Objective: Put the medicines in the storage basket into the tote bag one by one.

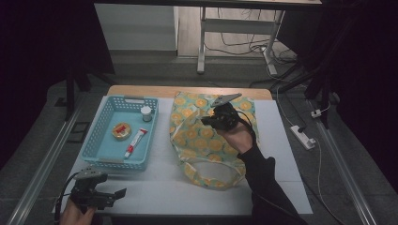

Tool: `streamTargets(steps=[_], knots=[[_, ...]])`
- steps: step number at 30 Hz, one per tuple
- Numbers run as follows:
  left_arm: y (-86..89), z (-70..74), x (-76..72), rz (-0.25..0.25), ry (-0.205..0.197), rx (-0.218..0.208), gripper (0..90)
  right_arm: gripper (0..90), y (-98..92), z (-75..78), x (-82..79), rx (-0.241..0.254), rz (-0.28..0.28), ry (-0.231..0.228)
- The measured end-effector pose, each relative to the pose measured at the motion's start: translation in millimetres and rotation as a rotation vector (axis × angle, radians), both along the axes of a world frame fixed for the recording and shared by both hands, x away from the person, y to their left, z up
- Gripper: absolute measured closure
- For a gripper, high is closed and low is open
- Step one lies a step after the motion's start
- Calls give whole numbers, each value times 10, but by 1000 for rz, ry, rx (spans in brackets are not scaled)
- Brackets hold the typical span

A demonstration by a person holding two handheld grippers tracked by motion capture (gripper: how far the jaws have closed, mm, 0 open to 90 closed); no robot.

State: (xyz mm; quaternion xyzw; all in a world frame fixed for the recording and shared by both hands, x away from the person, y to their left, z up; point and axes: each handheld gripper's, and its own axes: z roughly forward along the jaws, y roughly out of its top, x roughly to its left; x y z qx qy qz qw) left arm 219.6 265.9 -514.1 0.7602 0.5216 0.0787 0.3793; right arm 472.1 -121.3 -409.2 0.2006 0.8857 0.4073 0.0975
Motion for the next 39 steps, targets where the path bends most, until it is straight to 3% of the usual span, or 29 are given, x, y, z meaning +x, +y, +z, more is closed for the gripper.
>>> streamTargets(steps=[8,12,33,39], knots=[[64,40,9,-22,-24,-54,0,897,-11,-5,3,4,2,-3],[74,49,6,-26,-33,-36,0,897,-22,-12,14,3,2,1],[116,266,75,-53,-108,-43,0,897,-46,-12,34,13,4,16],[120,299,154,-48,-77,-62,0,897,-43,-14,33,12,6,17]])
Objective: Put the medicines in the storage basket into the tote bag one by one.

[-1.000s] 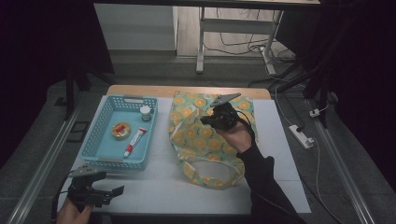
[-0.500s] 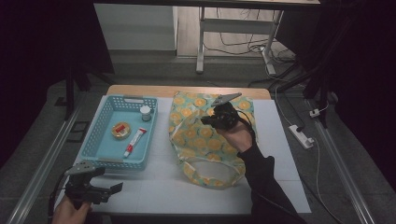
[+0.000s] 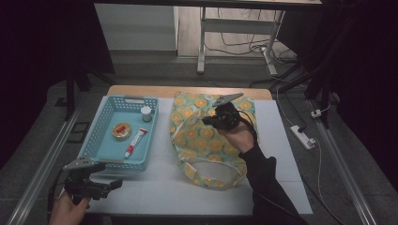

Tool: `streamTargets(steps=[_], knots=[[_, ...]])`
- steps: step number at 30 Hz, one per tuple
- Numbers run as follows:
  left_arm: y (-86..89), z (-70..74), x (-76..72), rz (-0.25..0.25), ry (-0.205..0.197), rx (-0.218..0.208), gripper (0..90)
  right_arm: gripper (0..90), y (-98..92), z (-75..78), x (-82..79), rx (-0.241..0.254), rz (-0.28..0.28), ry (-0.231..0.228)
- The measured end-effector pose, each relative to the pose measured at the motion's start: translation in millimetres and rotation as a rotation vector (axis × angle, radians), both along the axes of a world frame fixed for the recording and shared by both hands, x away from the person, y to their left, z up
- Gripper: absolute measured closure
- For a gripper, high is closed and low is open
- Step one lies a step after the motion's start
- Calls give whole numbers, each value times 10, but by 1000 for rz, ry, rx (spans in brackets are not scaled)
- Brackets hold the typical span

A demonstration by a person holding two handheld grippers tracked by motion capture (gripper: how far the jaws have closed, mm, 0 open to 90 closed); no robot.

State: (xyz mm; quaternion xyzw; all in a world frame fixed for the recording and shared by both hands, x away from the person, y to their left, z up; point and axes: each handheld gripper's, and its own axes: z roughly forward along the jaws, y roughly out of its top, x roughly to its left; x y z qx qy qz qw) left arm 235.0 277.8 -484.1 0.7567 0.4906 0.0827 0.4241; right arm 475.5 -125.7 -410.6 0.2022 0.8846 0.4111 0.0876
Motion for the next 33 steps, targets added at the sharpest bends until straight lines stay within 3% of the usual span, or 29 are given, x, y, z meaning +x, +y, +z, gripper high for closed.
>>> streamTargets(steps=[9,21,26,33], knots=[[10,80,157,14,-19,4,3,897,9,-6,-2,-1,3,1],[17,160,441,23,-26,44,0,897,7,-2,1,1,3,1],[21,176,570,28,-20,23,0,898,7,0,-1,3,2,0],[53,213,761,38,-30,32,2,898,1,-4,10,8,2,8]])
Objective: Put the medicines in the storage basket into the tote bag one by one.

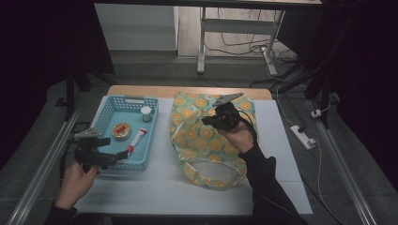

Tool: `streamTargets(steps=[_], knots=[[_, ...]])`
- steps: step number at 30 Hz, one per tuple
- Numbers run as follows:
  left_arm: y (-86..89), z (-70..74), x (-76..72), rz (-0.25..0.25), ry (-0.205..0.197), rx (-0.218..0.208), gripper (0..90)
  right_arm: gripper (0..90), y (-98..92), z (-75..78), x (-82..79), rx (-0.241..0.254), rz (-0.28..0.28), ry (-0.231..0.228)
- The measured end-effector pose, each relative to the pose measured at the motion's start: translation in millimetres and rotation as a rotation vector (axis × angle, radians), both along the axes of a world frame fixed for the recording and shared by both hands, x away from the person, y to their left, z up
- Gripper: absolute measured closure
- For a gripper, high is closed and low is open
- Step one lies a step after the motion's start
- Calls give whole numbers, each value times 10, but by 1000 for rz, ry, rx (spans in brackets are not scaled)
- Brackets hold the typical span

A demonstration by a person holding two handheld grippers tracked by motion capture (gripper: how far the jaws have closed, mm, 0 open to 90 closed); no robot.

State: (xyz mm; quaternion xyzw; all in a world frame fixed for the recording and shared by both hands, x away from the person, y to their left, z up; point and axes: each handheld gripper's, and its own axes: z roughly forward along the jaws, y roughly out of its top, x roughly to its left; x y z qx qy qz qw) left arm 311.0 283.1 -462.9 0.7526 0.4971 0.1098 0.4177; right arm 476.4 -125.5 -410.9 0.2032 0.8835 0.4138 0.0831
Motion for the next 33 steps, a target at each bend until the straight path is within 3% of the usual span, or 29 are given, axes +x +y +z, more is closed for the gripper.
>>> streamTargets(steps=[5,14,24,29,33], knots=[[7,11,152,5,6,44,2,897,3,-1,-2,-3,2,0],[84,-28,406,52,42,60,4,897,-7,5,1,1,2,0],[95,-25,646,62,54,94,7,897,9,13,-18,-8,8,-5],[88,-75,803,66,84,142,3,897,-2,12,-9,-6,6,-7],[114,-114,922,69,104,148,0,897,-6,15,-9,-7,5,-7]])
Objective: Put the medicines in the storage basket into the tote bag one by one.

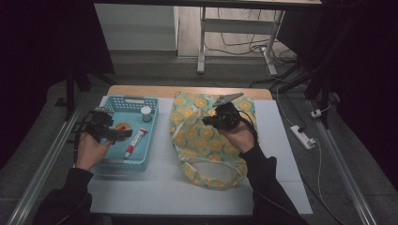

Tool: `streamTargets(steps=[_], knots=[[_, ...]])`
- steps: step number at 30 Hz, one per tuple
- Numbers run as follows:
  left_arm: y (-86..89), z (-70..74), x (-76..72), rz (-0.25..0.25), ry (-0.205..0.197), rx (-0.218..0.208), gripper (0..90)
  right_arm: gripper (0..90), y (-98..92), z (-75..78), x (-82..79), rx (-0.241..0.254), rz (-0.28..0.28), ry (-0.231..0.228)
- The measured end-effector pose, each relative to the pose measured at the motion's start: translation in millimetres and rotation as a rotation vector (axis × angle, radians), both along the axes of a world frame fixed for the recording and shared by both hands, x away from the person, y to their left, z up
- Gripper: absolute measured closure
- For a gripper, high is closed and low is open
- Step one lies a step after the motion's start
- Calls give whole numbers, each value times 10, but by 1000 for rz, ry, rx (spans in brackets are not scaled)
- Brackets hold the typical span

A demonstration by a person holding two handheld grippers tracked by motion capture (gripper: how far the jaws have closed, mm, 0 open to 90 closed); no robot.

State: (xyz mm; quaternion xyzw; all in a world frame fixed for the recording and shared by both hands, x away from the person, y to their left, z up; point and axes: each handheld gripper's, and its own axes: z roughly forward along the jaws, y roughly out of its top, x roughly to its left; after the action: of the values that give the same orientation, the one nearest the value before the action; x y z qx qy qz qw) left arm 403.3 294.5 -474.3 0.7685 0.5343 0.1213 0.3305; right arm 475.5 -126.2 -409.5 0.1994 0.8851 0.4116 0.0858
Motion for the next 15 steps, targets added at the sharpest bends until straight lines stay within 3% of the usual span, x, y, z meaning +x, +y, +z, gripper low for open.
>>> streamTargets(steps=[8,15], knots=[[26,-136,254,12,58,30,0,897,-3,-7,7,-2,1,4],[78,-269,435,18,106,27,0,897,-11,-9,12,-2,1,5]])
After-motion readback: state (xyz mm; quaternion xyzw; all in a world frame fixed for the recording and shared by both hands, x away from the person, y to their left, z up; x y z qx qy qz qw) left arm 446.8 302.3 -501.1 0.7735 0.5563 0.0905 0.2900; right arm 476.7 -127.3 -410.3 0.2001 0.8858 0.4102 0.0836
